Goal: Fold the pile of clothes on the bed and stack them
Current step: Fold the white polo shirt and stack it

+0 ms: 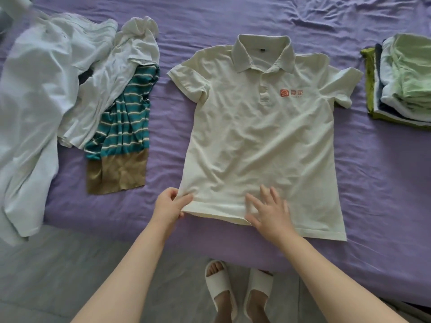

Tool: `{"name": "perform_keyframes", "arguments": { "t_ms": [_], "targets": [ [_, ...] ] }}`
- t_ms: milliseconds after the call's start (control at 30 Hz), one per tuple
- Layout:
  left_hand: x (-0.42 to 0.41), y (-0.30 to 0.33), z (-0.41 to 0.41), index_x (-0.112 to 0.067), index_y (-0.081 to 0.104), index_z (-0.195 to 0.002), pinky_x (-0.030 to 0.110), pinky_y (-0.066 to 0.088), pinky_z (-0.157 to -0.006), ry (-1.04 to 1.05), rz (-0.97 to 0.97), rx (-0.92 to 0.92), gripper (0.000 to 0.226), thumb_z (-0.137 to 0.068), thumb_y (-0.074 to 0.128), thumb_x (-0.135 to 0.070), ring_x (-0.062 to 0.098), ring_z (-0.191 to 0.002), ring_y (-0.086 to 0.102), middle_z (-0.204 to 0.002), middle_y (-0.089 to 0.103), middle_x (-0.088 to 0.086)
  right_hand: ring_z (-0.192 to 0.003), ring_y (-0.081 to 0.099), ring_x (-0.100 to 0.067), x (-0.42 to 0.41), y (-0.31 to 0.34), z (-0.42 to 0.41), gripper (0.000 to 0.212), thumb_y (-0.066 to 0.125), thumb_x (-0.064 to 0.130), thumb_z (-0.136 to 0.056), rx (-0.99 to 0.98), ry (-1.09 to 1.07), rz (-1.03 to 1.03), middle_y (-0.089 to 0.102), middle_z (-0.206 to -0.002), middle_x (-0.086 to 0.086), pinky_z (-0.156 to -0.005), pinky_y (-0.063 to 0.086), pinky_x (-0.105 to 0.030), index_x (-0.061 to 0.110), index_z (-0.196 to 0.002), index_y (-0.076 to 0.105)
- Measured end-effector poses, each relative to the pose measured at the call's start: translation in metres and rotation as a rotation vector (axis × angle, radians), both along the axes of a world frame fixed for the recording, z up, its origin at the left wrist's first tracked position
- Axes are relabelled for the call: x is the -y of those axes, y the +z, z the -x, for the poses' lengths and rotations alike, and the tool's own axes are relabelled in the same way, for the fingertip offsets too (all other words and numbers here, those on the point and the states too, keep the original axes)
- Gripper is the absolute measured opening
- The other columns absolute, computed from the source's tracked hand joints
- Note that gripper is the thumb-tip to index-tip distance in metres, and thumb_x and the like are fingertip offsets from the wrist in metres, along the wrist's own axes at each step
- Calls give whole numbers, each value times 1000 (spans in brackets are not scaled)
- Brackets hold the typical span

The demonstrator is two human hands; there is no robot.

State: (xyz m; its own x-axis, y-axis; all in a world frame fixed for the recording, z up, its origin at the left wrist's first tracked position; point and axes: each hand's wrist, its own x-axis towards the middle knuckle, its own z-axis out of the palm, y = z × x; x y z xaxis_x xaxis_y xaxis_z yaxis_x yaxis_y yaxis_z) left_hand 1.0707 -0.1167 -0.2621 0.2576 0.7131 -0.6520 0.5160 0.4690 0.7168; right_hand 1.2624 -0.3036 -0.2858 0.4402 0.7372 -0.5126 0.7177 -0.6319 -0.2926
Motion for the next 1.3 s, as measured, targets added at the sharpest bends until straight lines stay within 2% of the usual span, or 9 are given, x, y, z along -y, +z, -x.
{"name": "perform_keyframes", "arguments": {
  "t_ms": [100,200,300,367,567,700,833,1067,1300],
  "targets": [
    [9,-7,25,-13,42,-66,23,31,-42,14,-144,-238,33,-84,70,-13,12,-40,42,-55,42,-1,-147,-14,-27,2,3,4,61,44,40,-96,32,76,144,-12,-160,0,-114,10,-54,47,-147,12],
    [12,-6,32,-12,52,-85,31,37,-64,-40,-126,-427,22,-81,72,-21,22,-75,54,-79,56,2,-147,-4,-28,-3,10,5,63,48,31,-94,44,76,173,-3,-160,1,-109,26,-47,45,-146,16],
    [1,-1,17,-13,53,-115,35,43,-82,-45,-102,-440,44,-78,75,-25,26,-97,57,-100,58,3,-133,29,-28,-16,18,-1,46,48,28,-92,46,16,93,31,-149,2,-99,38,-36,37,-137,40],
    [-6,5,6,-10,52,-126,38,43,-91,-64,-157,-435,54,-79,75,-25,28,-107,56,-110,61,7,-124,40,-25,-23,21,-6,42,47,27,-92,35,16,52,43,-140,4,-97,38,-32,32,-134,46],
    [-19,16,-44,-8,42,-138,34,43,-92,-200,-89,-441,59,-86,65,-25,28,-118,52,-130,54,11,-135,32,-20,-37,23,-54,42,47,31,-96,-29,-100,35,38,-147,2,-106,32,-31,28,-138,47],
    [-25,18,-97,-13,47,-135,38,41,-98,-346,-243,-617,50,-88,59,-26,34,-121,47,-132,51,14,-130,38,-19,-32,24,-125,37,42,25,-98,31,-112,43,46,-140,5,-102,36,-29,26,-134,51],
    [-34,18,-168,-17,46,-138,36,34,-104,-393,-320,-567,52,-89,58,-28,30,-129,40,-140,43,11,-124,42,-22,-54,25,-174,42,44,20,-95,66,-10,33,45,-138,2,-98,38,-29,25,-137,47],
    [-85,14,-217,-6,40,-140,39,36,-106,-87,-260,-451,58,-90,61,-29,33,-128,43,-138,45,18,-137,28,-22,-151,19,-195,48,46,23,-95,4,137,-94,33,-151,-1,-106,31,-32,25,-142,39],
    [-159,-9,-216,13,48,-124,47,45,-95,301,-86,-234,59,-89,63,-32,40,-113,55,-121,58,28,-147,-9,-30,-226,-1,-202,57,29,58,-97,59,292,96,-2,-161,3,-116,4,-52,39,-148,16]
  ]
}}
